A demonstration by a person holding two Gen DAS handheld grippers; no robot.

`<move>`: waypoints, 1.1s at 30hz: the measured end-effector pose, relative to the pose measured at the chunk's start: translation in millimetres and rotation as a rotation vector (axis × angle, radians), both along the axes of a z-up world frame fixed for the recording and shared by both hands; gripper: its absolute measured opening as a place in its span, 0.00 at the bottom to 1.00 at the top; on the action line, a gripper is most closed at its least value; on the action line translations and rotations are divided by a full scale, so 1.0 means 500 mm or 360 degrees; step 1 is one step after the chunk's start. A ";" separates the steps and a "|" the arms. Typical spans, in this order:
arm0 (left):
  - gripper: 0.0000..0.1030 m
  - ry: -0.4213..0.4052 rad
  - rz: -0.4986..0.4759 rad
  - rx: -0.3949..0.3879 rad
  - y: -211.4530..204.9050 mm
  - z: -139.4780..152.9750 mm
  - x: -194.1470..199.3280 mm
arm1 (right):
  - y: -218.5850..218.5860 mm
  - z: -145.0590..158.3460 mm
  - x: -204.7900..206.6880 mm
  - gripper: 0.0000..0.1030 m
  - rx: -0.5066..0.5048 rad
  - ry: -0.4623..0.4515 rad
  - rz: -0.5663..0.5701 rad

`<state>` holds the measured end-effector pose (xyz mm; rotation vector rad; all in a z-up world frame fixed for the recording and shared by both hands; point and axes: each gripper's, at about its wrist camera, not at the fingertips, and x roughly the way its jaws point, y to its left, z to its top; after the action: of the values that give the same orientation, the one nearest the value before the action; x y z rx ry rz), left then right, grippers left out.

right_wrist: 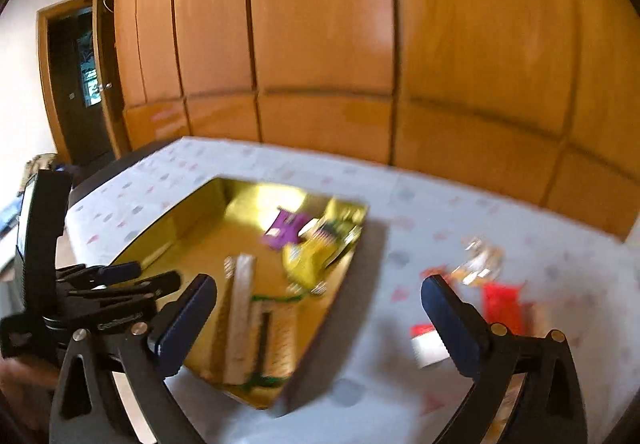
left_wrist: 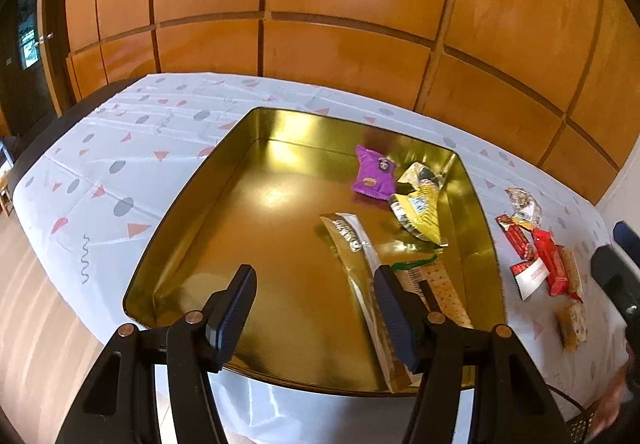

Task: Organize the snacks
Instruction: 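Carry the cracker pack into the tin and release it with the right gripper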

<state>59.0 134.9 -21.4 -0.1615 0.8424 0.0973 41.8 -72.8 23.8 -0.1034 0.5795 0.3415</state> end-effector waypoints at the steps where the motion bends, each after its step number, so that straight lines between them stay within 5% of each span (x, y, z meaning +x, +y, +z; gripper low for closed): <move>1: 0.60 -0.0003 -0.0005 0.0004 -0.003 0.002 -0.001 | -0.011 0.002 0.000 1.00 -0.0019 -0.0025 -0.0024; 5: 0.60 -0.0021 -0.0030 0.0026 -0.017 0.008 -0.006 | -0.048 -0.013 0.026 1.00 -0.0016 0.0166 -0.0066; 19: 0.60 -0.0023 -0.0102 0.0108 -0.056 0.013 -0.013 | -0.200 -0.009 0.038 1.00 -0.0211 0.0104 -0.0317; 33: 0.60 -0.0015 -0.0309 0.0182 -0.128 0.033 -0.002 | -0.450 0.004 0.187 1.00 -0.0348 0.0219 -0.0588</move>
<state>57.9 70.8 -5.1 0.0274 0.8370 -0.0376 135.2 -297.9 25.9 -0.1808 0.7568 -0.0757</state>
